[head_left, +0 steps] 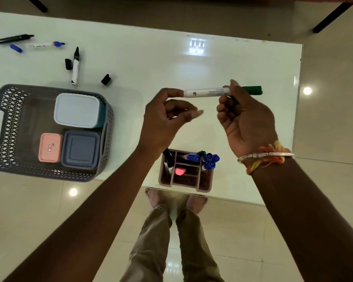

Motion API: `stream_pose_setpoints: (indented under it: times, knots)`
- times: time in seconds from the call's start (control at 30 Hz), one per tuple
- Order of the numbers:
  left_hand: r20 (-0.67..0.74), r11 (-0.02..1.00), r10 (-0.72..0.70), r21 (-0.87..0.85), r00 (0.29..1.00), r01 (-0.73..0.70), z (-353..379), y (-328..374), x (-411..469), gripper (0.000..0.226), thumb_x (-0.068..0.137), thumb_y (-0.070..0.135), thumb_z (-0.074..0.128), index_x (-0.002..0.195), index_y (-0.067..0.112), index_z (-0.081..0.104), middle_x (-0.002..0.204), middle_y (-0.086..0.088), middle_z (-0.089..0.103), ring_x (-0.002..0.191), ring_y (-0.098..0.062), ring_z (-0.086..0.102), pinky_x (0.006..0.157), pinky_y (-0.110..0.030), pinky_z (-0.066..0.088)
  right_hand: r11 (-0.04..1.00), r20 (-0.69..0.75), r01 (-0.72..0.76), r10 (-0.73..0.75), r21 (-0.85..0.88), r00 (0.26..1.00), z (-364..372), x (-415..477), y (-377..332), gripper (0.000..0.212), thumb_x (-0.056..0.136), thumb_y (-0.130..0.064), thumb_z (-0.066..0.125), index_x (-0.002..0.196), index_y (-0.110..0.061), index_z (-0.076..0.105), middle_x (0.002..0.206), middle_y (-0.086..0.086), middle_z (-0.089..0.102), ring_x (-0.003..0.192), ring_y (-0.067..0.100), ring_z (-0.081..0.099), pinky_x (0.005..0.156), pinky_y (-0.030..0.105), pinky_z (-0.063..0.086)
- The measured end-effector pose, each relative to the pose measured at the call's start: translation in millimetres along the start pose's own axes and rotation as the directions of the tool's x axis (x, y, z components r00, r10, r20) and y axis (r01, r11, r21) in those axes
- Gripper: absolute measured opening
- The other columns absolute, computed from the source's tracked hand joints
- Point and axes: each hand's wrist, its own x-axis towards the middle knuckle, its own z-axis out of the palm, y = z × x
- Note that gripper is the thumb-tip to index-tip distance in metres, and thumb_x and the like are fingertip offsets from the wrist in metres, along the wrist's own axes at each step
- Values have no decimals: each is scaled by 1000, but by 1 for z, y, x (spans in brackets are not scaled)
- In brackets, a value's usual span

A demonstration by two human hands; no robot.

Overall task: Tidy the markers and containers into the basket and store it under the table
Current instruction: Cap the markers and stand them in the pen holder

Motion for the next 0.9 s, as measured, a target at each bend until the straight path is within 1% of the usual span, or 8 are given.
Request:
stream_pose_setpoints:
  times: [0.1,0.2,0.3,0.43,0.57,0.7,0.8,0.9]
  knots:
    - [202,990,-37,141,979,8,-13,-3,-8,54,68,10,89,115,10,61,96,-5,75,88,-19,73,86,-33,59,984,-6,132,-134,-120,991,-13,-10,-9,16,92,-20,67,89,-4,70,64,4,64,57,14,58,56,22,49]
    - [426,910,-63,397,903,-124,-18,-7,-16,49,67,21,90,110,20,68,99,9,72,93,-9,68,91,-34,55,924,50,232,-228,-303,972,-31,-24,-10,16,92,-18,66,91,-2,70,66,7,63,60,19,55,55,28,47]
    - [554,675,-176,670,814,-309,-15,-12,-20,45,67,42,86,108,37,68,93,24,59,91,1,54,84,-28,49,820,82,302,-301,-487,950,-42,-40,1,15,93,-18,64,87,-7,71,64,7,61,60,21,55,56,34,47]
    - [690,401,-177,702,702,-589,-4,-21,-22,36,76,46,77,109,32,71,86,14,51,89,-13,53,71,-31,42,647,105,370,-411,-667,906,-46,-50,18,18,95,-19,61,80,-12,69,59,3,60,56,15,56,58,35,49]
    - [576,536,-156,732,803,-420,-22,-28,-12,18,80,31,75,98,27,73,94,12,66,90,-12,59,75,-33,47,452,190,409,-455,-792,870,-43,-51,34,15,94,-25,60,85,-16,68,61,-5,62,57,10,59,58,34,49]
    - [518,652,-161,695,840,-303,-47,-23,-7,15,81,20,77,95,24,73,91,14,66,83,-7,59,76,-37,54,239,324,410,-329,-880,887,-32,-51,52,10,90,-29,62,91,-21,68,74,-11,68,67,3,63,58,9,44]
    - [529,667,-127,672,839,-322,-56,-17,-10,12,82,19,76,93,22,72,91,11,66,84,-8,59,73,-40,55,55,376,398,-231,-916,897,-27,-44,67,22,90,-37,60,101,-21,70,83,-3,71,76,14,65,69,28,55]
    - [511,677,-70,655,857,-336,-62,-5,-11,17,80,24,78,96,23,72,94,10,70,87,-9,63,76,-40,54,-5,404,415,-244,-910,882,-22,-39,70,28,91,-39,61,108,-19,72,92,3,74,83,20,66,80,40,55]
